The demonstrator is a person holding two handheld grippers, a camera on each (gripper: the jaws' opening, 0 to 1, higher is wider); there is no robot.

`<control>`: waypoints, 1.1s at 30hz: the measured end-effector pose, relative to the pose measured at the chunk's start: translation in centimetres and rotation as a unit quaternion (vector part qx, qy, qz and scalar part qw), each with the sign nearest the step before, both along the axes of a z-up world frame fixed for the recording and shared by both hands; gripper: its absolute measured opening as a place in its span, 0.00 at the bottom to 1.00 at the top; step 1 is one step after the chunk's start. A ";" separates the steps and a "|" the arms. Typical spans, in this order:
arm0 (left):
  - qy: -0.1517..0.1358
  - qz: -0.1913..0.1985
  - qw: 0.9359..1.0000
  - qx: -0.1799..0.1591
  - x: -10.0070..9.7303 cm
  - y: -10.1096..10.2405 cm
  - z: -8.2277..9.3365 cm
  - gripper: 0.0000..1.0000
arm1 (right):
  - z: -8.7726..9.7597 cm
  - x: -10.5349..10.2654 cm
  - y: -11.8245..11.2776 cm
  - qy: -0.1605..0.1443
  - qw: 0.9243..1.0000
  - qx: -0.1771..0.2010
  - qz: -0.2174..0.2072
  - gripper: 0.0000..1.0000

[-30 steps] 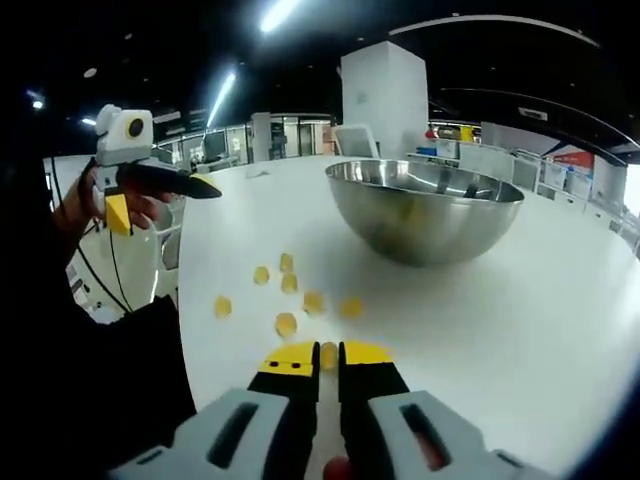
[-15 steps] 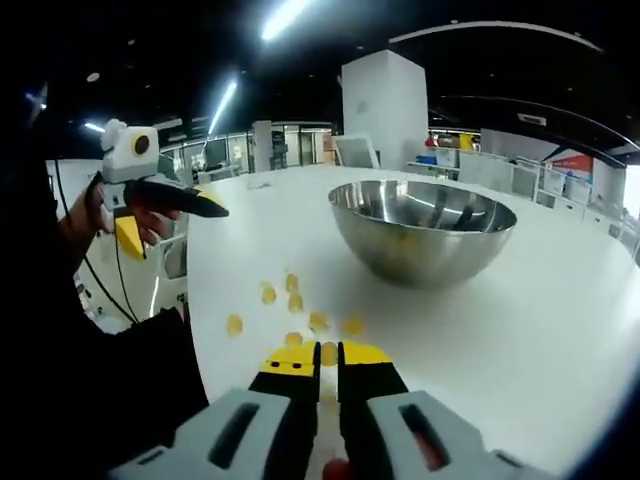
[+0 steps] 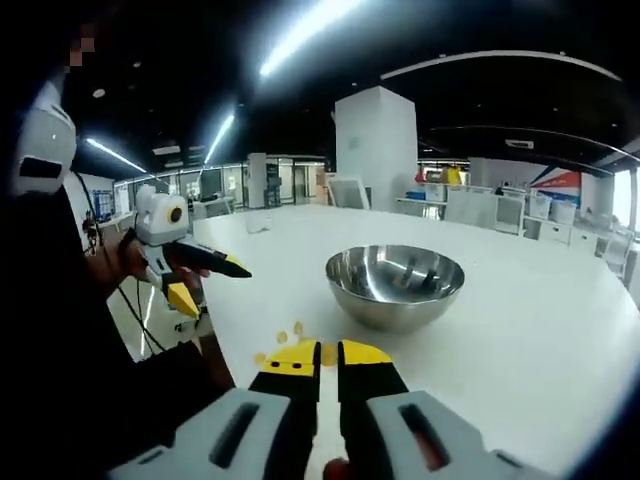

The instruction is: Pick up the QQ candy scattered on the table and place it into the stainless steel bowl on the table

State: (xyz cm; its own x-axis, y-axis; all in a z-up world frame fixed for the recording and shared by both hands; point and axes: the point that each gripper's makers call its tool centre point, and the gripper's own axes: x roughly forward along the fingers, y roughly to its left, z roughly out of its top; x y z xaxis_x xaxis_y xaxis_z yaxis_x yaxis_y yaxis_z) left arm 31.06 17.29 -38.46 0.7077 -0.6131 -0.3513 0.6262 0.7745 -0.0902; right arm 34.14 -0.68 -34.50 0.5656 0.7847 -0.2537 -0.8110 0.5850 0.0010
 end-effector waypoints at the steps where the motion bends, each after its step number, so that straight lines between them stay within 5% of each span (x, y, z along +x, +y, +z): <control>1: -0.001 0.000 1.000 0.000 0.0 0.0 0.0 0.80 | 0.2 0.0 -0.5 -0.002 1.000 0.003 -0.005 0.08; 9: -0.002 0.001 1.000 0.001 0.0 -0.1 0.2 0.80 | 1.1 -0.2 -4.2 -0.011 0.999 0.012 -0.046 0.08; 16: -0.002 -0.003 1.000 0.002 0.0 -0.4 0.2 0.80 | 1.3 0.7 -4.3 -0.014 0.998 0.016 -0.053 0.08; 27: -0.007 -0.009 1.000 -0.004 0.4 -0.5 0.5 0.80 | 4.5 7.6 -0.5 -0.048 0.999 -0.013 -0.018 0.07; 33: -0.008 -0.004 1.000 -0.006 0.2 0.1 0.5 0.80 | 4.5 11.8 2.3 -0.042 0.998 -0.036 0.001 0.07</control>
